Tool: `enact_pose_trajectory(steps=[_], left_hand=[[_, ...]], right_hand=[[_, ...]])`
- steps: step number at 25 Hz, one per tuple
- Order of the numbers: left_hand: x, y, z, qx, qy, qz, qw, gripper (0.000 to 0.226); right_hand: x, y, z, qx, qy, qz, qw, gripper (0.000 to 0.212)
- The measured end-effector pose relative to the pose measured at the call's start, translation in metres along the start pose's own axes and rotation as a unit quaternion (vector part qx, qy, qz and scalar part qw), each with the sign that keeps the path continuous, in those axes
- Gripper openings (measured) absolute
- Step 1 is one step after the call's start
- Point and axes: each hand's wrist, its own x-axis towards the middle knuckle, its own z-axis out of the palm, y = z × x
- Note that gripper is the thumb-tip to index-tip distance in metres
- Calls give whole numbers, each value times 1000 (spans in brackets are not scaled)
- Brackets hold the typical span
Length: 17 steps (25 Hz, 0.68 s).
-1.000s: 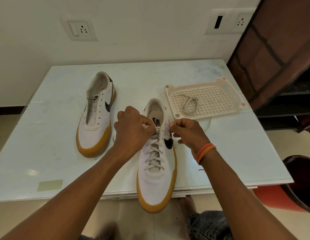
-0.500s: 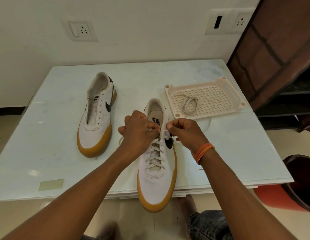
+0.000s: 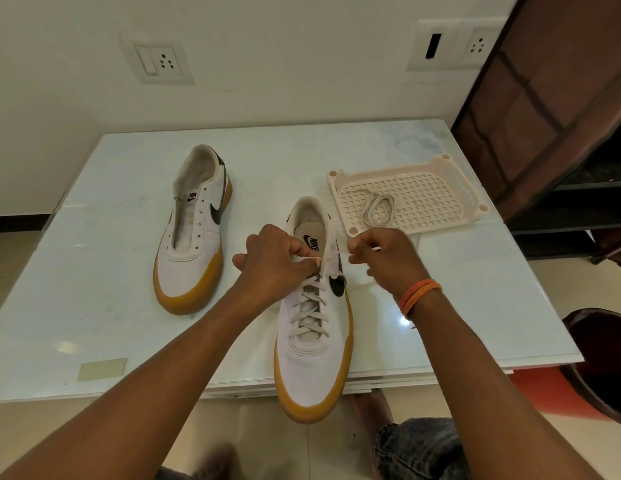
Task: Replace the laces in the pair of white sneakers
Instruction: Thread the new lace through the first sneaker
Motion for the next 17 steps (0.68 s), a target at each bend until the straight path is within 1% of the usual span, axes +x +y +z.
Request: enact_pose_trajectory(steps=[1,2,4,5,6,7,8,10,11,12,13,14,17], left_hand=[[1,-2,-4,-34,-21,0,999,20],[0,-2,-8,-68,-44,-6,997,27],[2,-3,-12,-104,-83,-14,991,40],[4,-3,-15,-106,-101,-13,989,40],[5,-4,-18,-107,-116,-10,987,35],[5,-4,-23,-116,-129,-9,985,26],[7,-5,-27,-130,-136,-5,982,19],[8,-7,-35,-139,-135,17,981,19],[9,-8,-38,-126,-127,33,983,21],[10,-8,-39,-105,-122,49,986,23],[11,-9,-39,-81,-121,62,987,25],[11,-11,-37,-57,-126,74,988,28],[11,-14,-35,-17,-126,99,987,32]], right_hand=[[3,0,-9,56,45,31,997,14],[5,0,-17,127,102,63,985,15],[6,2,-30,256,217,120,934,15],[6,3,-33,300,249,143,910,14],[6,3,-32,326,256,163,895,13],[4,1,-29,331,236,181,896,14],[1,-1,-25,317,190,194,909,16],[-5,-5,-14,254,55,207,943,24],[-8,-6,-8,219,-8,204,954,28],[-10,-6,-2,191,-54,192,961,31],[-11,-6,4,178,-78,175,965,31],[-11,-5,9,174,-83,155,969,29],[-9,-3,11,159,-41,101,981,19]])
